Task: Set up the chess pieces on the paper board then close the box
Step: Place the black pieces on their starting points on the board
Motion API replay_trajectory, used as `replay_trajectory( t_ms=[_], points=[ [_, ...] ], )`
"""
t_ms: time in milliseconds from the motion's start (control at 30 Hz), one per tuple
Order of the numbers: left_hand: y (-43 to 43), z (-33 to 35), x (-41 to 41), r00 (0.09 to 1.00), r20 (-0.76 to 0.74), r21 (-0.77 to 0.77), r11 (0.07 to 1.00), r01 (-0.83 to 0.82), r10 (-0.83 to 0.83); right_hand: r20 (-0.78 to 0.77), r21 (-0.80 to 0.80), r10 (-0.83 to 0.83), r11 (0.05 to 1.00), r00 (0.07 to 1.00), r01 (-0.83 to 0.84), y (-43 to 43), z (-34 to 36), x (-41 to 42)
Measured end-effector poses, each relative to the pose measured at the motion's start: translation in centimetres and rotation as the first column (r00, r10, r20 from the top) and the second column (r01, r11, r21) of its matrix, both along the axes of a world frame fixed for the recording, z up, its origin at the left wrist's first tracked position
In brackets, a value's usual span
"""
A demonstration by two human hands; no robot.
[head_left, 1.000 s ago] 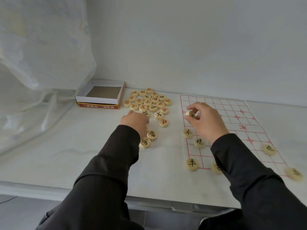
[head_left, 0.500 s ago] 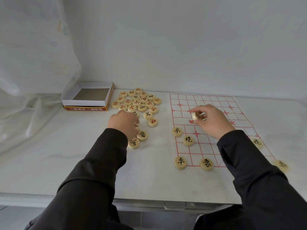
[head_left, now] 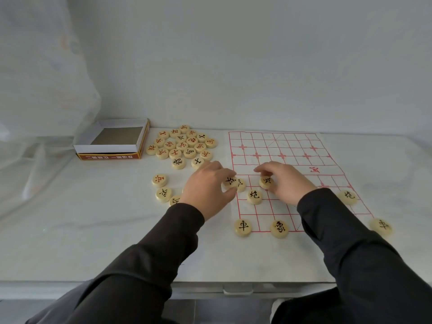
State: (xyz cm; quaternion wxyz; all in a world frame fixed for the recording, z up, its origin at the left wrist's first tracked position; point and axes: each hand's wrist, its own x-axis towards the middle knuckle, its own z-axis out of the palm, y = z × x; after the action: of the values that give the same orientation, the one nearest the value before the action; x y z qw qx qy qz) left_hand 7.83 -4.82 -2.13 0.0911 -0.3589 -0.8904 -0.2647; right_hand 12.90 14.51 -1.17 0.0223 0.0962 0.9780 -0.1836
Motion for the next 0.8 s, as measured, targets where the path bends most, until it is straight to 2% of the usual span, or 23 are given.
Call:
replay_trajectory(
  t_ms=[133, 333, 400, 467, 567, 667, 800],
  points=[
    [0.1, -0.1, 0.2, 0.998, 0.060, -0.008, 1.000, 0.011, -0.011, 0.009, 0.015, 0.005, 1.000, 1.000, -0.005, 0.1, 0.4, 0.0],
    [0.4, 0.7, 0.2, 0.958, 0.285, 0.145, 0.987, -0.066, 0.022, 0.031, 0.066, -0.053, 0.997, 0.998, 0.051, -0.2, 0.2, -0.2],
    [0.4, 1.0, 0.2, 0.900, 0.435, 0.195, 0.972, -0.131, 0.034, 0.027, 0.057, -0.059, 0.997, 0.998, 0.058, -0.2, 0.1, -0.2],
    [0.3, 1.3, 0.1, 0.801, 0.599, 0.252, 0.947, -0.199, 0.009, 0.023, 0.029, -0.051, 0.998, 0.998, 0.050, -0.1, 0.1, -0.2],
    [0.1, 1.6, -0.1, 0.648, 0.760, 0.299, 0.912, -0.280, -0.050, 0.021, 0.004, -0.032, 0.999, 0.999, 0.032, -0.2, 0.1, -0.3],
    [-0.1, 1.8, -0.2, 0.555, 0.828, 0.312, 0.889, -0.334, -0.082, 0.022, -0.002, -0.024, 1.000, 0.999, 0.024, -0.1, 0.0, -0.2],
    [-0.3, 2.1, -0.3, 0.545, 0.833, 0.306, 0.897, -0.319, -0.090, 0.024, -0.013, -0.018, 1.000, 1.000, 0.018, 0.2, 0.2, 0.0]
  ],
)
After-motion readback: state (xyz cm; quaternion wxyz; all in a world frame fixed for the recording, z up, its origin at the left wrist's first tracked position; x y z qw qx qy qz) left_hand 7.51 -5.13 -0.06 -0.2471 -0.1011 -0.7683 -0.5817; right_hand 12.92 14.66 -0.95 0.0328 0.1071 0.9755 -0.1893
